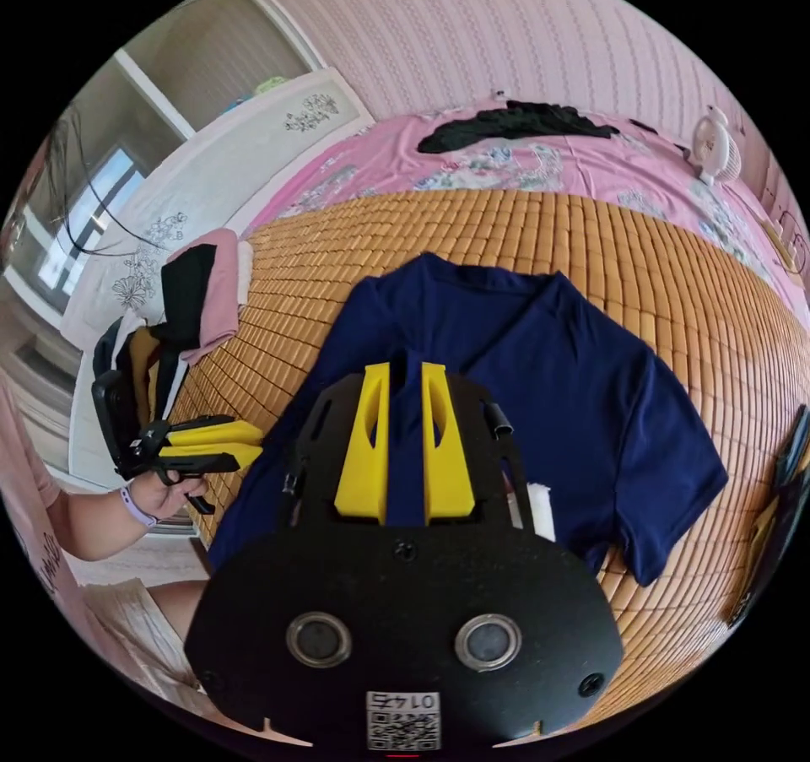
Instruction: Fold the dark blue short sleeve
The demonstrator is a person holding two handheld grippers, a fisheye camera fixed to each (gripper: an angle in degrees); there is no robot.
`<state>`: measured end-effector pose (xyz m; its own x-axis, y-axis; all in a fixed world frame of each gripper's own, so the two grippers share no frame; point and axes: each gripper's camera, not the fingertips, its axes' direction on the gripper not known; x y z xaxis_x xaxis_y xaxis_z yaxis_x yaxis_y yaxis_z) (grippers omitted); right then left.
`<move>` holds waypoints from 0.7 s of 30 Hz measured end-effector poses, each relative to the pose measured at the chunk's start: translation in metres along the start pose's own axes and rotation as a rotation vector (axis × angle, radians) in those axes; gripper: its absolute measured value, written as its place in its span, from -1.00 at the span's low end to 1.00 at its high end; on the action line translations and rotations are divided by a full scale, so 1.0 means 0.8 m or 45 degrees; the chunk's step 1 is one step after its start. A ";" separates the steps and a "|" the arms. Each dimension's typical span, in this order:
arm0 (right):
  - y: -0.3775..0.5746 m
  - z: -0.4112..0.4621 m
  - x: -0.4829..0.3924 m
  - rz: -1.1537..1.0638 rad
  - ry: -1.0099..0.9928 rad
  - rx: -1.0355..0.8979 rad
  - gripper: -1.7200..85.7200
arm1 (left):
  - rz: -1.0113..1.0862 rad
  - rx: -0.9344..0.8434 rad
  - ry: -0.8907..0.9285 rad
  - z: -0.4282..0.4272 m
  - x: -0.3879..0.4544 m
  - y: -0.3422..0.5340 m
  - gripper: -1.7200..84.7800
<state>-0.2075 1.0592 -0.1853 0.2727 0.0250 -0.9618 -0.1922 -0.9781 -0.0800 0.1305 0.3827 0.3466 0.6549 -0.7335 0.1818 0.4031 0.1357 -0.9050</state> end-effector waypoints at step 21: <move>-0.039 0.028 0.053 0.060 -0.028 -0.076 -0.93 | 0.138 -0.356 -0.193 0.135 0.068 -0.100 -0.96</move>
<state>-0.2113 1.0959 -0.2293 0.2434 -0.0176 -0.9698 -0.1478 -0.9888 -0.0192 0.2032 0.4040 0.4702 0.7806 -0.6143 0.1151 0.1487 0.0037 -0.9889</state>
